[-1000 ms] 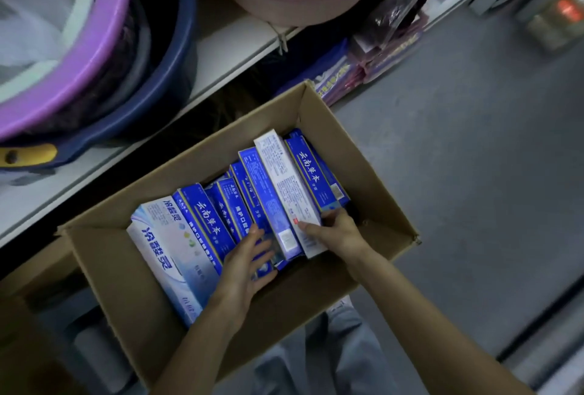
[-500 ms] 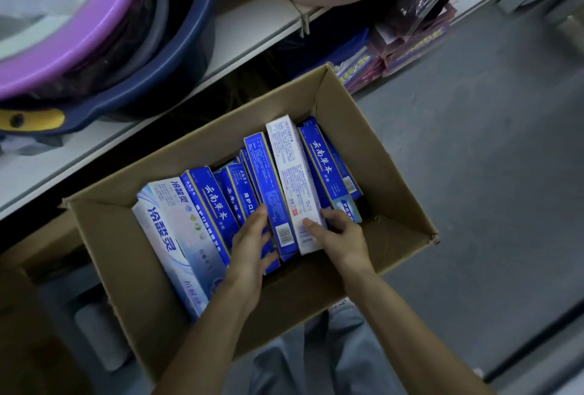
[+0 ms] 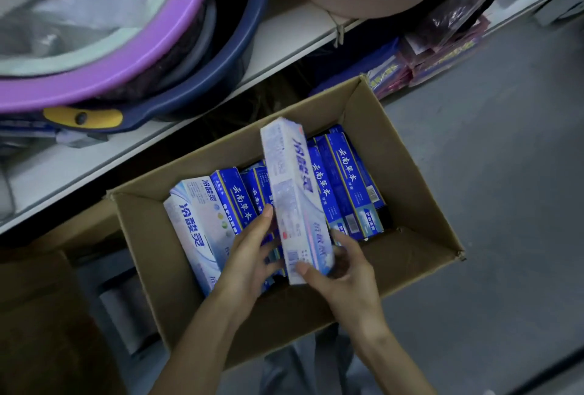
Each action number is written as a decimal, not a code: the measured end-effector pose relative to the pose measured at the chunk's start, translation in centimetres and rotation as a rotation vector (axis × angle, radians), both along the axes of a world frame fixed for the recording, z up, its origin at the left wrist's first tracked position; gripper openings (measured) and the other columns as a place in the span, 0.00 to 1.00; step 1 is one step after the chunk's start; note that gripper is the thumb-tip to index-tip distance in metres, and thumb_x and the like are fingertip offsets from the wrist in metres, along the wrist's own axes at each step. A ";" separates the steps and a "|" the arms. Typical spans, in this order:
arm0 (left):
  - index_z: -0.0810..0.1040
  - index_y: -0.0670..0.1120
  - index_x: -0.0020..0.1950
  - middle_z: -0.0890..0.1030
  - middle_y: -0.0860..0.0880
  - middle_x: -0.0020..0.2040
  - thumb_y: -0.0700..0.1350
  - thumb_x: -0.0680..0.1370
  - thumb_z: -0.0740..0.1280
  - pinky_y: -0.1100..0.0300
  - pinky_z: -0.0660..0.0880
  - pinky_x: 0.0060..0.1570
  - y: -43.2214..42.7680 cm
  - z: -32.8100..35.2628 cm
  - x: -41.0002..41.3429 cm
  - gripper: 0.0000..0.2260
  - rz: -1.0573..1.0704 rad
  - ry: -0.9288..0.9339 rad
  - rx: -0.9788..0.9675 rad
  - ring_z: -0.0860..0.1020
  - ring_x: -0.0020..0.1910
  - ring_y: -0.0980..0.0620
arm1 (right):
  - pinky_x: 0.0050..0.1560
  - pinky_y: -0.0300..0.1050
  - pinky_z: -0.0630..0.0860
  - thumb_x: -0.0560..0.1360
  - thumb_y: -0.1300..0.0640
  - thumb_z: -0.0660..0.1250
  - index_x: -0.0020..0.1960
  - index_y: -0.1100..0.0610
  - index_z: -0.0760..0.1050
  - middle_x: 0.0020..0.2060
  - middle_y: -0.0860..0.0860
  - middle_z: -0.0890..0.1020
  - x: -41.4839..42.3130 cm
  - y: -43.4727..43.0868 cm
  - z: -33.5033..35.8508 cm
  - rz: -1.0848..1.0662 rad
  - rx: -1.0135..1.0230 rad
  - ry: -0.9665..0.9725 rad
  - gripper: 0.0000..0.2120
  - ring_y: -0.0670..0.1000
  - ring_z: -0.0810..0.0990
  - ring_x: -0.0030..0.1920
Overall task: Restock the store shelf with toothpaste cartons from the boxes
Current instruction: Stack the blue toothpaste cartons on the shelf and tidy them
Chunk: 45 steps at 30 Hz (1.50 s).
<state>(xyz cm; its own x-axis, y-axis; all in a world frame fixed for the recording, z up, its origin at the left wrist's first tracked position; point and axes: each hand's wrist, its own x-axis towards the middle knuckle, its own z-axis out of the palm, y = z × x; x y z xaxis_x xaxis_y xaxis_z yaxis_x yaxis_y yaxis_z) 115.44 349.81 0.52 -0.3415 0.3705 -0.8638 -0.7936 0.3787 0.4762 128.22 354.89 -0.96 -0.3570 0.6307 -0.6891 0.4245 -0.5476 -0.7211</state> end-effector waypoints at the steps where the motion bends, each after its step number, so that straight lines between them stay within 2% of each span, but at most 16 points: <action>1: 0.78 0.47 0.59 0.84 0.48 0.54 0.55 0.69 0.66 0.47 0.80 0.51 -0.1 0.4 -0.1 0.21 0.006 -0.020 0.023 0.82 0.54 0.48 | 0.48 0.36 0.78 0.57 0.53 0.81 0.55 0.47 0.73 0.50 0.50 0.81 -0.2 -0.5 0.2 0.044 0.056 -0.021 0.29 0.44 0.82 0.47; 4: 0.78 0.44 0.55 0.84 0.43 0.54 0.47 0.69 0.69 0.49 0.80 0.50 -0.6 1.0 -0.4 0.16 0.028 0.030 0.022 0.83 0.52 0.46 | 0.51 0.30 0.72 0.52 0.44 0.74 0.51 0.39 0.69 0.51 0.43 0.76 -0.9 -1.2 0.7 0.225 0.229 -0.072 0.28 0.40 0.77 0.52; 8: 0.77 0.40 0.59 0.83 0.40 0.55 0.39 0.71 0.72 0.58 0.79 0.35 -2.0 1.0 -1.0 0.17 0.038 0.084 -0.038 0.81 0.50 0.42 | 0.50 0.29 0.70 0.56 0.38 0.72 0.53 0.40 0.70 0.52 0.42 0.75 -0.9 -1.5 1.3 0.379 0.231 -0.003 0.26 0.39 0.75 0.53; 10: 0.77 0.40 0.60 0.83 0.42 0.55 0.42 0.67 0.72 0.53 0.78 0.49 -2.6 0.9 -1.4 0.22 0.031 0.067 -0.027 0.82 0.52 0.44 | 0.51 0.27 0.69 0.61 0.38 0.72 0.53 0.42 0.73 0.51 0.45 0.75 -0.4 -0.5 1.1 0.324 0.256 -0.011 0.23 0.39 0.75 0.52; 12: 0.78 0.42 0.60 0.83 0.44 0.56 0.41 0.67 0.72 0.49 0.75 0.57 -3.0 0.7 -1.7 0.21 0.025 0.031 -0.012 0.82 0.55 0.46 | 0.52 0.27 0.69 0.66 0.47 0.77 0.52 0.43 0.73 0.51 0.46 0.75 0.3 1.4 0.2 0.220 0.299 -0.104 0.19 0.41 0.76 0.51; 14: 0.79 0.42 0.59 0.83 0.44 0.56 0.39 0.67 0.74 0.46 0.73 0.62 -3.2 0.6 -1.8 0.20 0.049 -0.008 -0.019 0.81 0.56 0.45 | 0.58 0.37 0.71 0.68 0.53 0.76 0.57 0.47 0.73 0.53 0.47 0.75 0.7 3.4 -0.9 0.232 0.358 -0.249 0.20 0.49 0.75 0.57; 17: 0.78 0.41 0.58 0.84 0.43 0.52 0.39 0.71 0.68 0.44 0.74 0.60 -3.2 0.1 -1.6 0.15 0.121 -0.026 -0.035 0.83 0.50 0.45 | 0.62 0.53 0.71 0.69 0.48 0.74 0.68 0.57 0.69 0.61 0.53 0.73 -0.2 4.9 -2.2 0.356 0.347 -0.400 0.31 0.55 0.72 0.64; 21: 0.79 0.42 0.54 0.85 0.43 0.50 0.35 0.74 0.65 0.51 0.80 0.48 -3.4 0.1 -0.7 0.10 0.217 -0.084 -0.027 0.84 0.45 0.48 | 0.56 0.50 0.71 0.71 0.44 0.71 0.67 0.53 0.67 0.60 0.52 0.72 -2.1 4.7 -3.0 0.531 0.341 -0.537 0.29 0.55 0.71 0.64; 26: 0.81 0.42 0.55 0.83 0.41 0.56 0.37 0.71 0.67 0.46 0.72 0.62 -3.3 1.8 0.0 0.13 0.283 -0.243 0.035 0.81 0.56 0.43 | 0.56 0.49 0.70 0.76 0.50 0.66 0.64 0.56 0.65 0.62 0.55 0.71 -2.0 4.4 -3.9 0.648 0.345 -0.617 0.21 0.57 0.69 0.66; 29: 0.82 0.42 0.54 0.83 0.40 0.54 0.42 0.69 0.70 0.45 0.74 0.57 -3.0 3.1 0.4 0.14 0.255 -0.379 -0.021 0.82 0.51 0.42 | 0.56 0.55 0.75 0.76 0.55 0.67 0.58 0.51 0.69 0.60 0.57 0.73 -1.1 4.9 -4.0 0.490 0.192 -0.486 0.13 0.60 0.74 0.60; 32: 0.80 0.41 0.58 0.81 0.38 0.58 0.49 0.74 0.71 0.31 0.73 0.53 -3.1 4.3 1.0 0.17 0.233 -0.600 0.071 0.81 0.54 0.36 | 0.32 0.47 0.82 0.78 0.63 0.64 0.53 0.55 0.71 0.51 0.56 0.78 0.6 5.3 -1.8 0.242 -0.101 -0.216 0.06 0.52 0.80 0.45; 34: 0.82 0.38 0.55 0.80 0.36 0.59 0.48 0.69 0.77 0.26 0.72 0.48 -3.3 4.8 1.9 0.19 0.284 -0.670 0.132 0.81 0.52 0.34 | 0.30 0.44 0.81 0.77 0.66 0.63 0.58 0.63 0.72 0.54 0.61 0.79 2.1 5.8 0.0 0.118 -0.259 -0.047 0.10 0.52 0.82 0.42; 38: 0.80 0.39 0.52 0.82 0.37 0.54 0.45 0.69 0.72 0.31 0.74 0.47 -2.9 6.9 5.2 0.15 0.356 -0.587 0.124 0.83 0.46 0.36 | 0.29 0.45 0.81 0.69 0.59 0.75 0.58 0.63 0.73 0.53 0.63 0.79 4.9 7.6 4.0 0.053 -0.273 0.115 0.21 0.59 0.82 0.41; 40: 0.78 0.43 0.54 0.82 0.38 0.55 0.43 0.69 0.71 0.35 0.76 0.48 -2.8 8.3 7.3 0.14 0.359 -0.517 0.137 0.82 0.48 0.37 | 0.29 0.43 0.80 0.70 0.58 0.74 0.61 0.65 0.73 0.51 0.62 0.80 6.6 8.8 6.7 0.082 -0.224 0.150 0.23 0.60 0.81 0.42; 43: 0.75 0.49 0.60 0.81 0.39 0.59 0.40 0.68 0.71 0.38 0.78 0.48 -2.2 12.0 10.1 0.21 0.322 -0.343 0.188 0.82 0.49 0.40 | 0.31 0.43 0.80 0.51 0.43 0.83 0.58 0.62 0.75 0.49 0.60 0.82 9.0 10.6 11.7 0.169 -0.187 0.211 0.42 0.53 0.84 0.38; 45: 0.75 0.51 0.61 0.82 0.41 0.57 0.40 0.67 0.71 0.41 0.78 0.47 -1.5 15.3 11.8 0.23 0.244 -0.215 0.243 0.82 0.48 0.41 | 0.33 0.43 0.80 0.67 0.53 0.76 0.61 0.64 0.74 0.52 0.62 0.82 11.0 11.6 15.8 0.200 -0.230 0.290 0.26 0.50 0.84 0.38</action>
